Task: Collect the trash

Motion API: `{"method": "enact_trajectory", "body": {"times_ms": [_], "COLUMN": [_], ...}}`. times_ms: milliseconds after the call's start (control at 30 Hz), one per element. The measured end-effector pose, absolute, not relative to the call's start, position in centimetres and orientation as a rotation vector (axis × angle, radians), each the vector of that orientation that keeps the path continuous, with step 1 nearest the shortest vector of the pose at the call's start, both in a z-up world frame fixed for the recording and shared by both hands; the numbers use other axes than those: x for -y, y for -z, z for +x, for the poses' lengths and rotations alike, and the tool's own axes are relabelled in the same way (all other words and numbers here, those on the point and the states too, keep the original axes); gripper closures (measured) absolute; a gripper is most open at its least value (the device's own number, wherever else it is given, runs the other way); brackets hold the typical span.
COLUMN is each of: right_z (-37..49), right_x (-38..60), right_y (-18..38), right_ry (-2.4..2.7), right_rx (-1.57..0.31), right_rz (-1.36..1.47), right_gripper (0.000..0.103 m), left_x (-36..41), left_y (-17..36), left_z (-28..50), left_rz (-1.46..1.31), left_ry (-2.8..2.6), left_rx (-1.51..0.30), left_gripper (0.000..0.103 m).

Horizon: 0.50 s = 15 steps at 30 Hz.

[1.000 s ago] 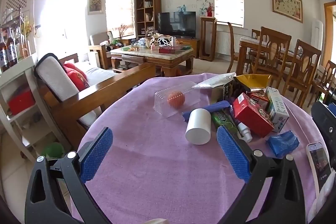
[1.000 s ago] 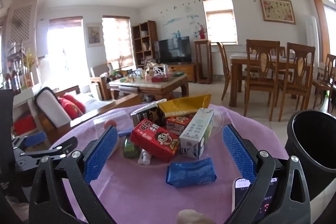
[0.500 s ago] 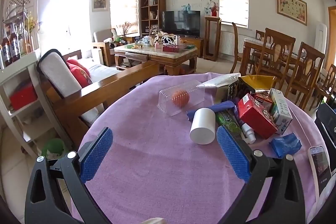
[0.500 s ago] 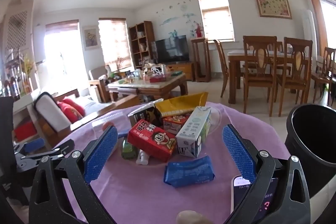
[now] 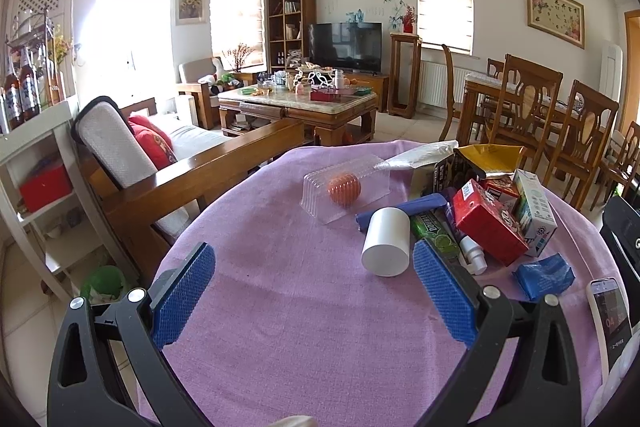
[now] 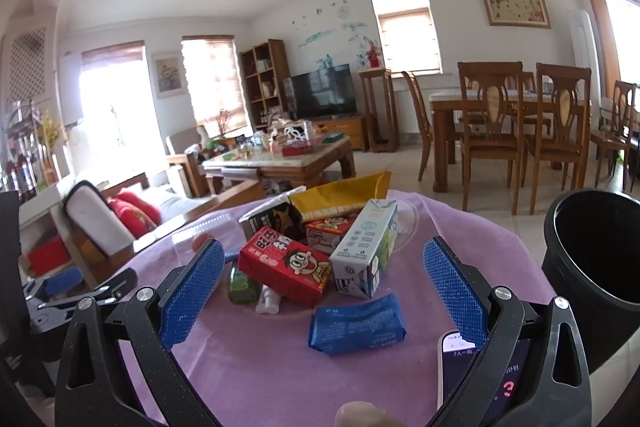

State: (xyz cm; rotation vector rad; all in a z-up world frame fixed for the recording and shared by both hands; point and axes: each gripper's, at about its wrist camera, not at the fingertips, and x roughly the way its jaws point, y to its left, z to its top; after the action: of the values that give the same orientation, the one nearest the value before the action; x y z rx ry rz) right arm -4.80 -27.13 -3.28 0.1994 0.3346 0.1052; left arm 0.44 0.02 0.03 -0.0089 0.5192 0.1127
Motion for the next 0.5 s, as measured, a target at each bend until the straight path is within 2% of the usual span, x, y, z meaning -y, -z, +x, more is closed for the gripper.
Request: {"method": "enact_trajectory", "body": {"times_ms": [500], "right_z": [-4.69], "right_x": [27.19], "right_y": [3.44], "right_ry": [-0.104], "right_rx": [-0.339], "right_rz": [0.205], "right_gripper": [0.005], "left_x": [0.08], "left_y": [-0.07], "left_z": [0.46], "left_rz": [-0.008], "left_ry": [-0.113], "left_rx": [-0.519], "left_gripper": [0.005]}}
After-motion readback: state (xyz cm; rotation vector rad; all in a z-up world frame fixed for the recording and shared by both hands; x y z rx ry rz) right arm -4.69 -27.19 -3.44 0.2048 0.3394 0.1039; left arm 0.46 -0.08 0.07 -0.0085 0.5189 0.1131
